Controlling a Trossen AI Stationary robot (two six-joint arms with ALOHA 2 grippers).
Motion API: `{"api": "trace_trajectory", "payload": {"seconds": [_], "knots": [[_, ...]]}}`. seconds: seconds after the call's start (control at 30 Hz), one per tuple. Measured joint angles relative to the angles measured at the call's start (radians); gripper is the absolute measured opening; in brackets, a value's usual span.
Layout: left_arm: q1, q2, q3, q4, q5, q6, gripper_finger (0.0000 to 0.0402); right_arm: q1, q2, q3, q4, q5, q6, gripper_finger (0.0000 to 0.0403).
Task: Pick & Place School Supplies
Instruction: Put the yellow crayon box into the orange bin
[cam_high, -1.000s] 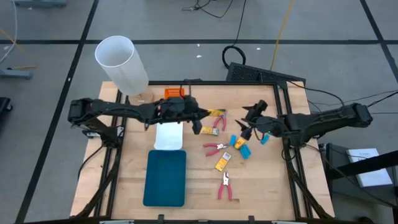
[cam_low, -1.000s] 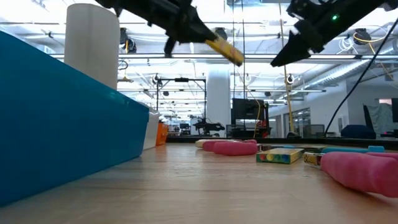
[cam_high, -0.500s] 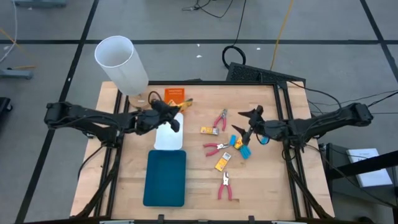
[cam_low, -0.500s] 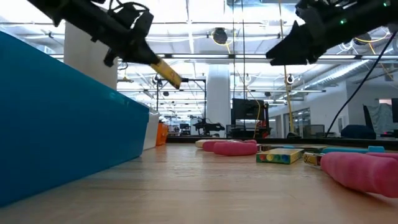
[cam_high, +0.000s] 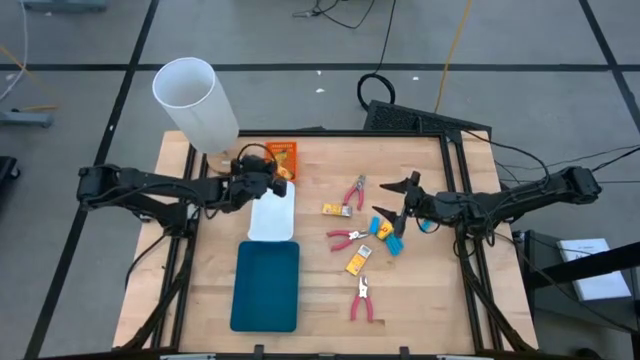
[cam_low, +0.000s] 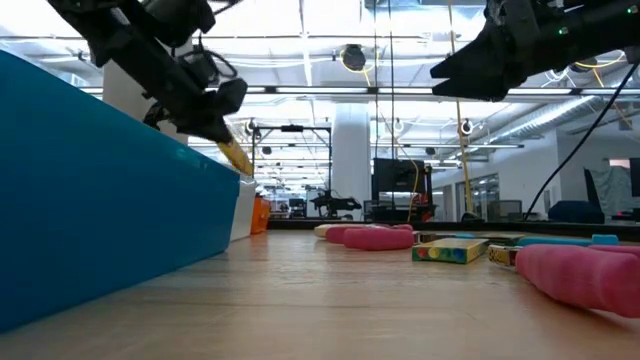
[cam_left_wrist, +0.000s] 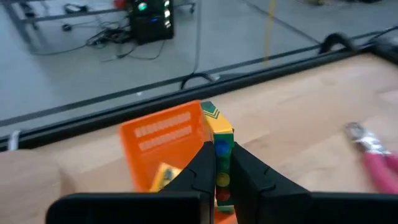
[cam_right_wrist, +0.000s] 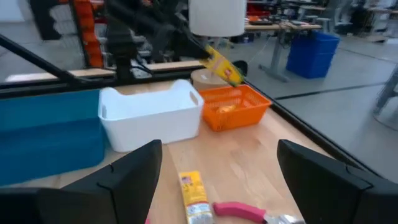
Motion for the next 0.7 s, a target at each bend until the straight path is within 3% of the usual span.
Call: {"api": "trace_trajectory", "payload": {"seconds": [0.53,0.7], "knots": [[0.097,0.146,0.001,0.114,0.072,-0.017,0.0031,0.000,0.000,0.000,-0.003,-0.001,0.004,0.0308],[0.120,0.147,0.000,0.103,0.070,-0.029,0.0062,0.000,0.000,0.000,-0.008,-0.001,0.004,0.0308]]}}
